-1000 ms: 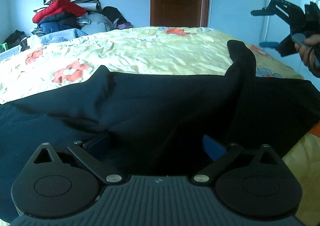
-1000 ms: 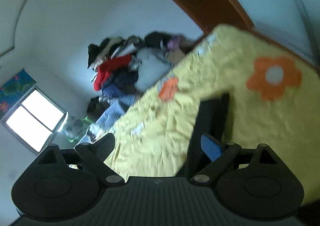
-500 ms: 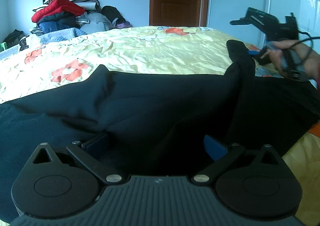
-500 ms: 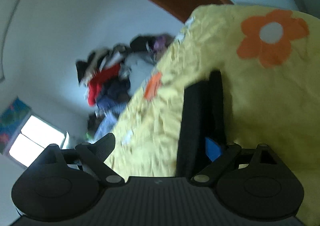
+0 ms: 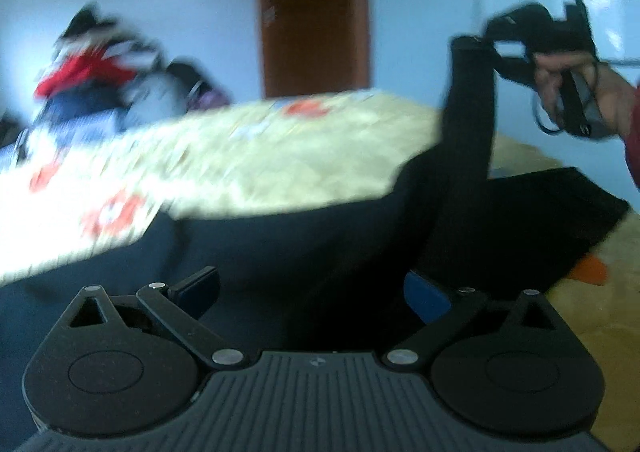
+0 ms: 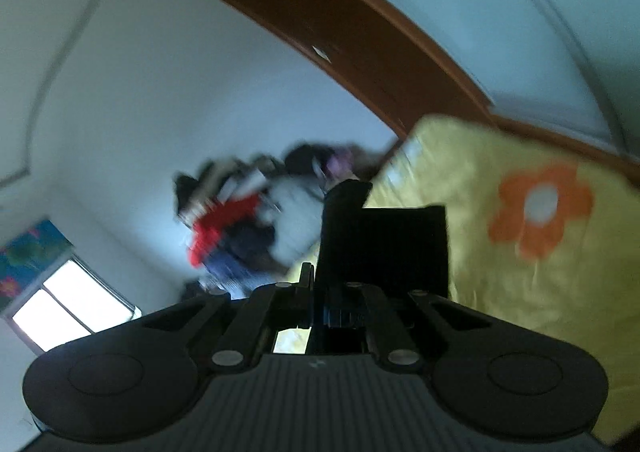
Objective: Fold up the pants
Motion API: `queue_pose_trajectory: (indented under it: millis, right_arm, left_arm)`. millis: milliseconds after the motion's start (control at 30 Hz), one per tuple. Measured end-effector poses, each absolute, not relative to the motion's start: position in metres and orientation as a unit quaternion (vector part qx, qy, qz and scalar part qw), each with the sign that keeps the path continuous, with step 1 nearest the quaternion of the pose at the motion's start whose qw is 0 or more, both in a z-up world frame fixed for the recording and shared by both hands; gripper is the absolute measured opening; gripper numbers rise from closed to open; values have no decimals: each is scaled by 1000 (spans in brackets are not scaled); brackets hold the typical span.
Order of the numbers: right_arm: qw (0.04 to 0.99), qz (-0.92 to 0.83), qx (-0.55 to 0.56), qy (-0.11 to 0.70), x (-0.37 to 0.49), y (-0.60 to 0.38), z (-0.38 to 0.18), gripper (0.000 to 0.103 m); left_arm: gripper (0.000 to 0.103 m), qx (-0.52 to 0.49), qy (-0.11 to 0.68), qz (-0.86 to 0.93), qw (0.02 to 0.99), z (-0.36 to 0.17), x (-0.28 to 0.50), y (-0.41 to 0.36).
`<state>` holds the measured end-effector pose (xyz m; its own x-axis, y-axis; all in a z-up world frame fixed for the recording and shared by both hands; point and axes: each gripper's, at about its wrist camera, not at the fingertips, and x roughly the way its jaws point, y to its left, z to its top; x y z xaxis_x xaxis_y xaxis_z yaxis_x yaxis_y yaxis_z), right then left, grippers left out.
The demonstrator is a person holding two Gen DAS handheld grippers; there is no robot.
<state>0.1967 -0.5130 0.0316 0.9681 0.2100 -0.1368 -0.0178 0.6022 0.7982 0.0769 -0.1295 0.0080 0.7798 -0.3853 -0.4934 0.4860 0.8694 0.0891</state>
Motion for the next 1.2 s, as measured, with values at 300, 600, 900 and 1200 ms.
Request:
queue_pose_trajectory:
  millis: [300,600,900,1200]
  right_arm:
    - [899,54,432,54,117,-533,76,4]
    - [891,44,445,79,111,-539,53,4]
    - [884,42,457,94,144,-544,54,4]
    - [923,-18,384,17,60,-546,56,4]
  left_arm:
    - [96,211,211,-313,902,-1,51,-195]
    - [33,171,265,-320,893,-21,80,-206]
    - [6,60,273,-291,915,11,126,-186]
    - [6,46,237,-313,918,39,117,-182]
